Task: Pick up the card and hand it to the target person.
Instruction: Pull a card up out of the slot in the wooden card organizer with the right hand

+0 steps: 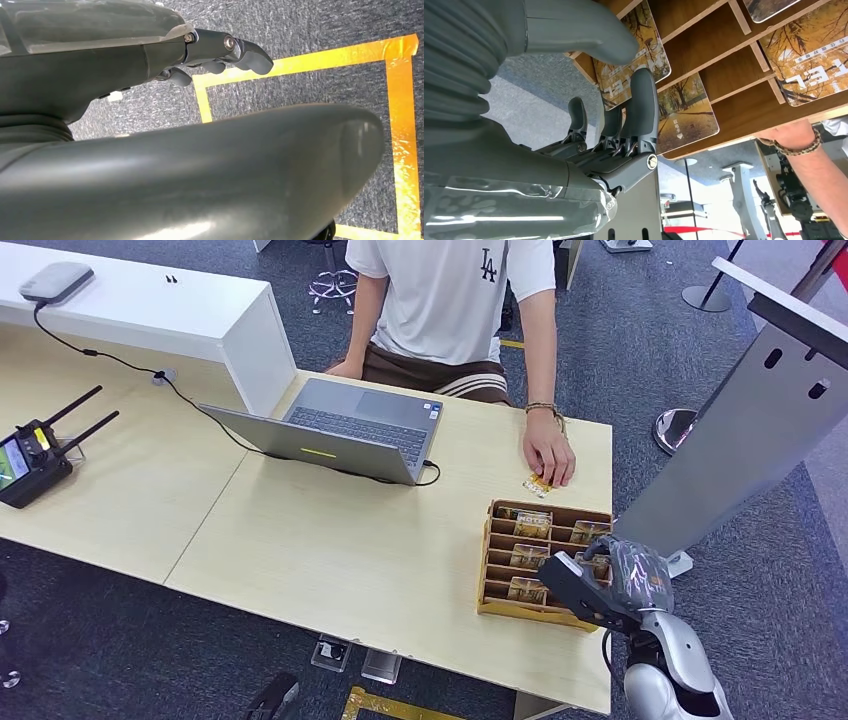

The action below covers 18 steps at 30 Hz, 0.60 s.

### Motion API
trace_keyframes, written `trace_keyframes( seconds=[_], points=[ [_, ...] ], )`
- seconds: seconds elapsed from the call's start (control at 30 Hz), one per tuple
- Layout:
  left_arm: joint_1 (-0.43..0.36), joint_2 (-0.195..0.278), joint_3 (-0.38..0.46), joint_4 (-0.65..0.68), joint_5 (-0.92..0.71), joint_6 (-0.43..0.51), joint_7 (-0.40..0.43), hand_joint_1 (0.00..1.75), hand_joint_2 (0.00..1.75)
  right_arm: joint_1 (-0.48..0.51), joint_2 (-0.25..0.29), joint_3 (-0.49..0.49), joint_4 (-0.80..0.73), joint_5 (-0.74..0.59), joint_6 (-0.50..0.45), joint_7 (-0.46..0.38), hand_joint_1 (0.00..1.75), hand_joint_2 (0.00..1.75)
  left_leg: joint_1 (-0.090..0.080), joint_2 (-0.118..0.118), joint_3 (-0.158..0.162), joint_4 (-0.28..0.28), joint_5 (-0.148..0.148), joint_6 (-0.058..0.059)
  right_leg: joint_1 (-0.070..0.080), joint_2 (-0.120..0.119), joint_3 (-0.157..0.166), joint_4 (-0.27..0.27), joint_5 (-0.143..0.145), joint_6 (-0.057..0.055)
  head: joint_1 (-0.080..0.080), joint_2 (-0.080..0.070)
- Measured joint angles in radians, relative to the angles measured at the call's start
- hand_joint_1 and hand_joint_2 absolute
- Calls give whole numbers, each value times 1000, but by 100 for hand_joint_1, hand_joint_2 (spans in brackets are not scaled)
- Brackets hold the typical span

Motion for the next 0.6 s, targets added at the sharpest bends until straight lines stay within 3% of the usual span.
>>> trace_keyframes(
  seconds=[0.27, 0.6],
  points=[
    [6, 0, -1, 0, 6, 2, -5, 0, 0, 15, -7, -9, -75, 14, 2, 15, 95, 175, 0, 0, 0, 0, 0, 0, 0, 0, 0, 1, 0, 0, 0, 0],
    [7, -1, -5, 0, 10, 2, -5, 0, 0, 1, 7, -12, 5, 9, 9, 3, 96, 175, 0, 0, 0, 0, 0, 0, 0, 0, 0, 0, 0, 0, 0, 0]
  ],
)
